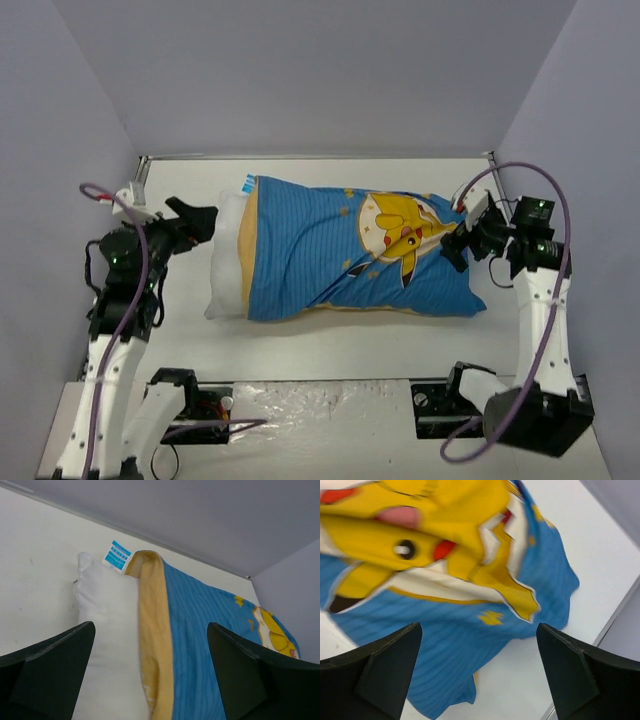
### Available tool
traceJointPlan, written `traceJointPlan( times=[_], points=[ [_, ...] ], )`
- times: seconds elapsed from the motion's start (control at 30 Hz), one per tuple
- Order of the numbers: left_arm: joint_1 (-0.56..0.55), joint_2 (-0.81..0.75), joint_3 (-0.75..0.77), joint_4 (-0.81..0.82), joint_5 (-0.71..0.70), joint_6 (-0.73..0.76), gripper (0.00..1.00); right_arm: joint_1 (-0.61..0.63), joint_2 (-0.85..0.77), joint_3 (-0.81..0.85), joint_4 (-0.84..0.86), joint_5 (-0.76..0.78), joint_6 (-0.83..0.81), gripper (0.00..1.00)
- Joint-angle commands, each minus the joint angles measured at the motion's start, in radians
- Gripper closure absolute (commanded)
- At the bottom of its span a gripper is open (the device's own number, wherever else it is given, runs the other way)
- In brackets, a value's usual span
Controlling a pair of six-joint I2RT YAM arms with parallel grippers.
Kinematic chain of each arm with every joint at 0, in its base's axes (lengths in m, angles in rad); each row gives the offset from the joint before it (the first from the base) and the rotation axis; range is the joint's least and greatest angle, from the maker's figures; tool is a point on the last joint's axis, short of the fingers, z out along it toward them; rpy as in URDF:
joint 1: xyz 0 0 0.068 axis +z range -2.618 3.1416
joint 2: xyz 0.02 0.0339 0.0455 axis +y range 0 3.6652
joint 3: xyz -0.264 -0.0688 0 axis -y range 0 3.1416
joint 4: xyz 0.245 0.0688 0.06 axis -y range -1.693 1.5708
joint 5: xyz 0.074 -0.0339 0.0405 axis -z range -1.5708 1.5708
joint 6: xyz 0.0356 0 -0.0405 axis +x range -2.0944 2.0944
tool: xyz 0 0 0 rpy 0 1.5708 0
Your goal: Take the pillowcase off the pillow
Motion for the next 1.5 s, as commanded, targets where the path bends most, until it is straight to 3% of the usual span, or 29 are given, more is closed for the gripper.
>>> traceJointPlan(
  times=[0.0, 0.13, 0.23, 0.27, 0.33, 0.37, 0.4, 0.47, 0.53, 0.57, 0.67, 0.73, 0.83, 1.03, 1.23, 1.47],
  points=[
    [-0.025, -0.132, -0.017, -0.115, -0.069, 0.0, 0.06, 0.127, -0.103, 0.004, -0.234, -0.05, -0.292, 0.05],
    [-0.083, -0.206, -0.032, -0.204, -0.064, -0.03, 0.06, 0.368, -0.14, -0.033, -0.267, 0.069, -0.308, 0.05],
    [-0.118, -0.221, -0.02, -0.302, -0.08, -0.027, 0.06, 0.549, -0.157, -0.129, -0.068, 0.304, -0.081, 0.05],
    [-0.124, -0.227, -0.017, -0.354, -0.09, -0.028, 0.05, 0.597, -0.164, -0.204, 0.054, 0.476, -0.005, 0.05],
    [-0.128, -0.25, -0.028, -0.385, -0.104, -0.02, 0.05, 0.749, -0.171, -0.284, 0.185, 0.676, 0.049, 0.05],
    [-0.131, -0.259, -0.035, -0.402, -0.109, -0.026, 0.04, 0.795, -0.154, -0.348, 0.292, 0.87, 0.059, 0.05],
    [-0.131, -0.264, -0.046, -0.412, -0.101, -0.028, 0.04, 0.854, -0.101, -0.373, 0.345, 0.946, 0.063, 0.05],
    [-0.131, -0.275, -0.057, -0.45, -0.094, -0.039, 0.04, 0.863, -0.03, -0.389, 0.446, 1.03, 0.069, 0.09],
    [-0.132, -0.278, -0.057, -0.481, -0.087, -0.033, 0.04, 0.861, 0.049, -0.387, 0.505, 1.061, 0.079, 0.2],
    [-0.132, -0.279, -0.058, -0.505, -0.089, -0.025, 0.04, 0.861, 0.065, -0.383, 0.555, 1.065, 0.073, 0.42],
    [-0.14, -0.287, -0.072, -0.528, -0.077, 0.015, 0.04, 0.828, 0.083, -0.326, 0.562, 1.017, 0.079, 0.89],
    [-0.167, -0.27, -0.074, -0.543, -0.078, 0.033, 0.04, 0.783, 0.038, -0.292, 0.563, 0.876, 0.092, 1.0],
    [-0.201, -0.25, -0.069, -0.528, -0.04, 0.05, 0.04, 0.641, -0.002, -0.228, 0.526, 0.644, 0.12, 1.0],
    [-0.241, -0.233, -0.078, -0.522, 0.025, 0.029, 0.04, 0.435, 0.067, -0.104, 0.433, 0.366, 0.201, 1.0],
    [-0.316, -0.288, -0.155, -0.47, 0.077, -0.062, 0.03, 0.419, 0.147, -0.067, 0.431, 0.272, 0.287, 1.0],
    [-0.37, -0.344, -0.14, -0.418, 0.095, 0.086, 0.03, 0.389, 0.204, -0.008, 0.428, 0.248, 0.332, 1.0]
  ],
)
